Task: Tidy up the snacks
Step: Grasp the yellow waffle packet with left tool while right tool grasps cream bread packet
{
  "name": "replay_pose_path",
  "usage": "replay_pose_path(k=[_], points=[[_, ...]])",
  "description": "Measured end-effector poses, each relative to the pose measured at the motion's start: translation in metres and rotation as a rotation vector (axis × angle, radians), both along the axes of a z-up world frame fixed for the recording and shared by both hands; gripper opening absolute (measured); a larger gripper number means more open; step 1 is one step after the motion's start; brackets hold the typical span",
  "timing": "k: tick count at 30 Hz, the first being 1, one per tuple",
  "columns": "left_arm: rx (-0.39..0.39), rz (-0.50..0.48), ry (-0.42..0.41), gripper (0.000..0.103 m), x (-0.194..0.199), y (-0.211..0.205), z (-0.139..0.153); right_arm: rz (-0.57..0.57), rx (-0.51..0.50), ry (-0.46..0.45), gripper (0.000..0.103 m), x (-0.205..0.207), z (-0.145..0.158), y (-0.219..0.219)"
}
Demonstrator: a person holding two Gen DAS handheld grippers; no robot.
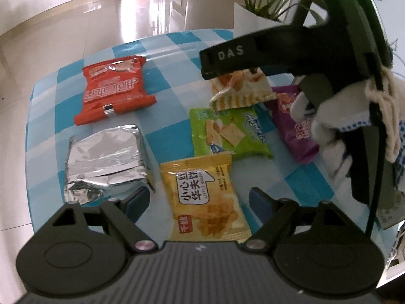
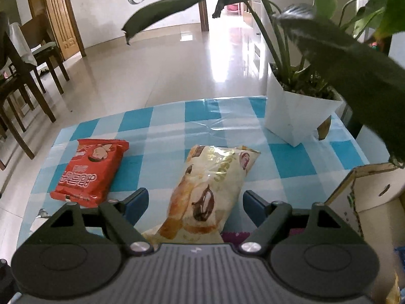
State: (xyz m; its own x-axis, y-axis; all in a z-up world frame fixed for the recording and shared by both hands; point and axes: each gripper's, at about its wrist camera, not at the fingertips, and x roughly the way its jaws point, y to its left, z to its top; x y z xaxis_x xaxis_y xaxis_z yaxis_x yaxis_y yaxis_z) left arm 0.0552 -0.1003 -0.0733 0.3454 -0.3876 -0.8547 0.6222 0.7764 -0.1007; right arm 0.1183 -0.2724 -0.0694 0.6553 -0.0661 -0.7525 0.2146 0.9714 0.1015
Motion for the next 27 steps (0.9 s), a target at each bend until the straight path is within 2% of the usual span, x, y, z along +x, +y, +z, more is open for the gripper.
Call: replay_pose_path(k=[3, 4, 6, 8, 11, 17, 27], points=[[0.04, 0.013, -0.012, 0.075, 0.0, -0.006, -0.005, -0.014, 0.011, 0.024, 0.064, 0.002, -0.004, -0.004], [0.043, 0.017, -0.012, 0.075, 0.001, -0.007, -0.006, -0.017, 0.018, 0.029, 0.062, 0.002, -0.006, -0.005], [0.046, 0.012, -0.023, 0.073, -0.001, -0.009, -0.006, -0.017, 0.042, 0.024, 0.06, -0.001, -0.006, -0.009], [0.047, 0.011, -0.032, 0.062, -0.001, -0.008, -0.004, -0.006, 0.047, 0.026, 0.059, -0.004, -0.005, -0.01], [0.035, 0.04, -0.019, 0.054, 0.002, -0.004, -0.001, 0.007, 0.046, 0.021, 0.058, -0.007, -0.001, -0.008], [-0.022, 0.061, 0.006, 0.052, 0.0, 0.001, 0.01, 0.024, 0.06, -0.014, 0.057, -0.019, 0.018, -0.004], [-0.145, 0.177, -0.003, 0.051, 0.001, 0.028, 0.047, 0.019, 0.112, -0.044, 0.057, -0.049, 0.039, -0.001]])
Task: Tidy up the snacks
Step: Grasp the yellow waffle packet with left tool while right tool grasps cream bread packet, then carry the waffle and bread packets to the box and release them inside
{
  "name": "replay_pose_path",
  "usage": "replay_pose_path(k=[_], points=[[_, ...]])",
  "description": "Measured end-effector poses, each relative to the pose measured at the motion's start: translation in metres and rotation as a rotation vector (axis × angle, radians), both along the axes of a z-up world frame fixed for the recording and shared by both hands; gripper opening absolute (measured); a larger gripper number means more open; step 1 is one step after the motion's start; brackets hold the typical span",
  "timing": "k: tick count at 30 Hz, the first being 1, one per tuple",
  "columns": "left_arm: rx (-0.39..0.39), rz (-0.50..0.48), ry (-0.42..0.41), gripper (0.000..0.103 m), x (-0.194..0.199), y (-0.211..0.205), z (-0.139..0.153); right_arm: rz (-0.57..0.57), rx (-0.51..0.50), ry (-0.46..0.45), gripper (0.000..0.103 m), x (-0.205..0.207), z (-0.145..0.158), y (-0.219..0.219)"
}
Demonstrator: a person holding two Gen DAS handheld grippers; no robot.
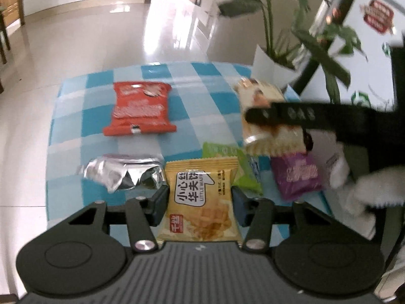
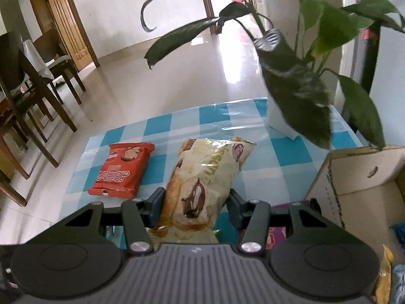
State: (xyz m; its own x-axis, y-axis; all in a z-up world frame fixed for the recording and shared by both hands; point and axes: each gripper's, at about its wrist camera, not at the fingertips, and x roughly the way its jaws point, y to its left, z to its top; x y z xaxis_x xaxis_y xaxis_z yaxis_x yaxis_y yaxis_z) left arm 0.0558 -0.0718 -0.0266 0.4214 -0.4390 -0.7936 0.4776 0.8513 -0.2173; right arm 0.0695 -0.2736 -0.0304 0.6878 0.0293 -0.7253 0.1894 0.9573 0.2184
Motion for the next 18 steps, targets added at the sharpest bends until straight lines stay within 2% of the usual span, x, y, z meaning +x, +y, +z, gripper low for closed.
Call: replay_pose_path(k=[9, 18], points=[[-0.058, 0.115, -0.068, 0.051, 0.0, 0.023, 0.031, -0.023, 0.043, -0.053, 0.057, -0.037, 0.027, -0.003], [-0.062, 0.11, -0.052, 0.051, 0.0, 0.017, 0.024, -0.031, 0.052, -0.053, 0.057, -0.061, 0.035, -0.003]])
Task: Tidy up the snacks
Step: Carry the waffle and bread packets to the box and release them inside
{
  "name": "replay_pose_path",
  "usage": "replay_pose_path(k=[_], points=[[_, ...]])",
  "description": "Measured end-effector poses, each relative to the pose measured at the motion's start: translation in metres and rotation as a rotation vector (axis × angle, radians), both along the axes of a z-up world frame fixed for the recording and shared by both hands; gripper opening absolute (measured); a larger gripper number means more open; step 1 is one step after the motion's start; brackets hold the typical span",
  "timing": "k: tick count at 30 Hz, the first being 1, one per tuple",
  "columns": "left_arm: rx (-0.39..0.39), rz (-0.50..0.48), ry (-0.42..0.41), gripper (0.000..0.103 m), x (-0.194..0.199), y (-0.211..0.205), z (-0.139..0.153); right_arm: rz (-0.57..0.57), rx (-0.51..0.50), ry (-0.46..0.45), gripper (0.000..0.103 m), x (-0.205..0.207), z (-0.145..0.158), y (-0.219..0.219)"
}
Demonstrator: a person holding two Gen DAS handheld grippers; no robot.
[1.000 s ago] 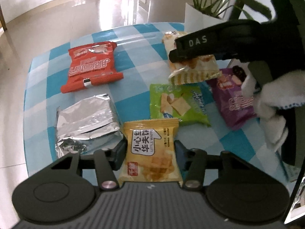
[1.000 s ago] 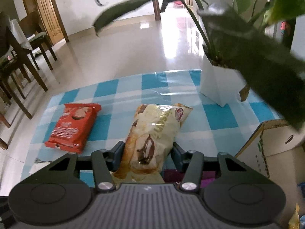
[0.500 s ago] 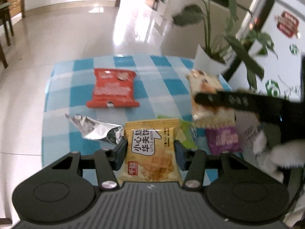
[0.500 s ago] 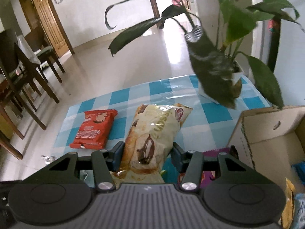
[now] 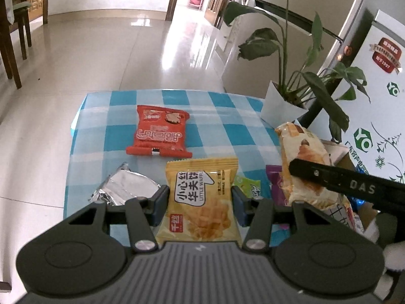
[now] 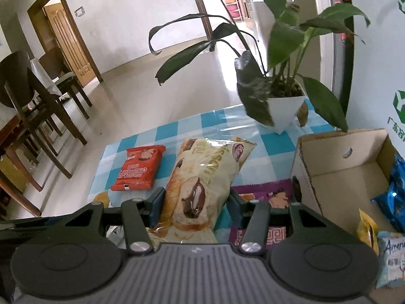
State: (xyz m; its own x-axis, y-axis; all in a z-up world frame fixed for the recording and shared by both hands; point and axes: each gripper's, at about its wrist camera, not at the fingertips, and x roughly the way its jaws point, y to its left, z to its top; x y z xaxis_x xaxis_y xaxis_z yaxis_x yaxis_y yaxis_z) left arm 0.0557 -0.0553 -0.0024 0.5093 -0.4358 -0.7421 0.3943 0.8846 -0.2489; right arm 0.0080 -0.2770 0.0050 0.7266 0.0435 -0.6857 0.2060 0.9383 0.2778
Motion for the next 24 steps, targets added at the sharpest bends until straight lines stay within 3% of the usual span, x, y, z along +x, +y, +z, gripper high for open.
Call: replay_pose_path(k=[11, 24], points=[[-0.03, 0.019, -0.054, 0.051, -0.009, 0.003, 0.016, -0.021, 0.035, -0.051, 0.057, -0.041, 0.018, 0.001], [-0.027, 0.024, -0.131, 0.051, -0.022, -0.014, 0.029, -0.024, -0.002, -0.076, 0.057, -0.063, 0.027, -0.011]])
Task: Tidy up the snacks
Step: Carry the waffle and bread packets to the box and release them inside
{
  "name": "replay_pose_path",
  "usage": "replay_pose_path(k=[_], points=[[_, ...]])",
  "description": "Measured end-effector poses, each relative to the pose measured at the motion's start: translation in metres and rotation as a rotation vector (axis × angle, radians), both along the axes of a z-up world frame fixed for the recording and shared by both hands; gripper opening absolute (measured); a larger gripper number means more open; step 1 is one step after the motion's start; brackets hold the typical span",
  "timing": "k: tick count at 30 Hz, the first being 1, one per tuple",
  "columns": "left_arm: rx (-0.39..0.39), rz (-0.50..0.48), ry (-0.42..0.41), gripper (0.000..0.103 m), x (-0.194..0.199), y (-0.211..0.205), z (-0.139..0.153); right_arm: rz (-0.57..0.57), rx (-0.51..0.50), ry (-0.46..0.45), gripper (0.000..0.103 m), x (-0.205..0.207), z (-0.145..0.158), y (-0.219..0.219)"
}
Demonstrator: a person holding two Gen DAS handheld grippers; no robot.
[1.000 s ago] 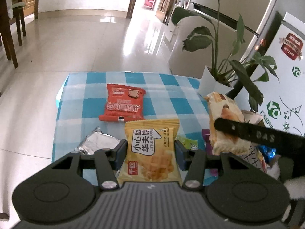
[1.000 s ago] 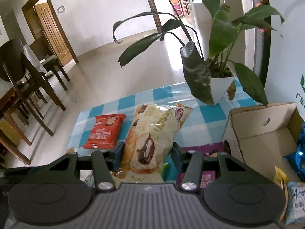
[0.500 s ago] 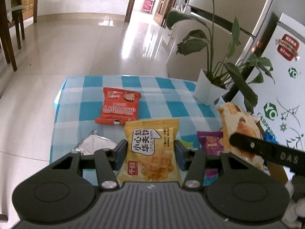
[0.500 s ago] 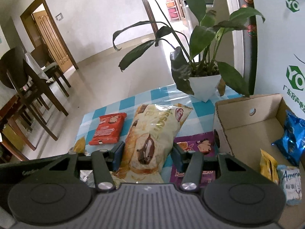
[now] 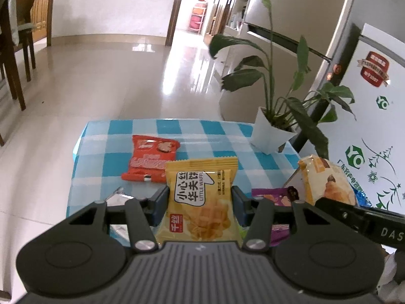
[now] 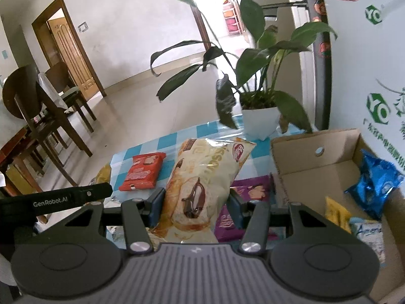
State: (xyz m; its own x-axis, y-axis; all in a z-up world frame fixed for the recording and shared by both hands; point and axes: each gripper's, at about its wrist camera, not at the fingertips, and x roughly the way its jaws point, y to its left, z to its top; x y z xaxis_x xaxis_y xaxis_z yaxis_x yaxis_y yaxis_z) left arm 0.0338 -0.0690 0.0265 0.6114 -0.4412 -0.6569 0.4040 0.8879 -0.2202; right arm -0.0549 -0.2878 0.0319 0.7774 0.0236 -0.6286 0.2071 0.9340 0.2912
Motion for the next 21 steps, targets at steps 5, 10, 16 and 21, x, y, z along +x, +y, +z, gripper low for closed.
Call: replay_pose_path(k=[5, 10, 16, 21], points=[[-0.022, -0.041, -0.009, 0.051, -0.006, -0.021, 0.003, -0.045, -0.032, -0.028, 0.057, -0.012, 0.009, -0.016], [-0.052, -0.103, -0.007, 0.051, -0.019, -0.047, 0.005, -0.117, -0.045, -0.048, 0.057, -0.027, 0.016, -0.042], [-0.078, -0.159, 0.016, 0.051, -0.034, -0.079, -0.001, -0.195, -0.06, -0.029, 0.058, -0.044, 0.017, -0.073], [-0.094, -0.199, 0.043, 0.051, -0.047, -0.111, -0.008, -0.288, -0.046, -0.012, 0.058, -0.059, 0.016, -0.1]])
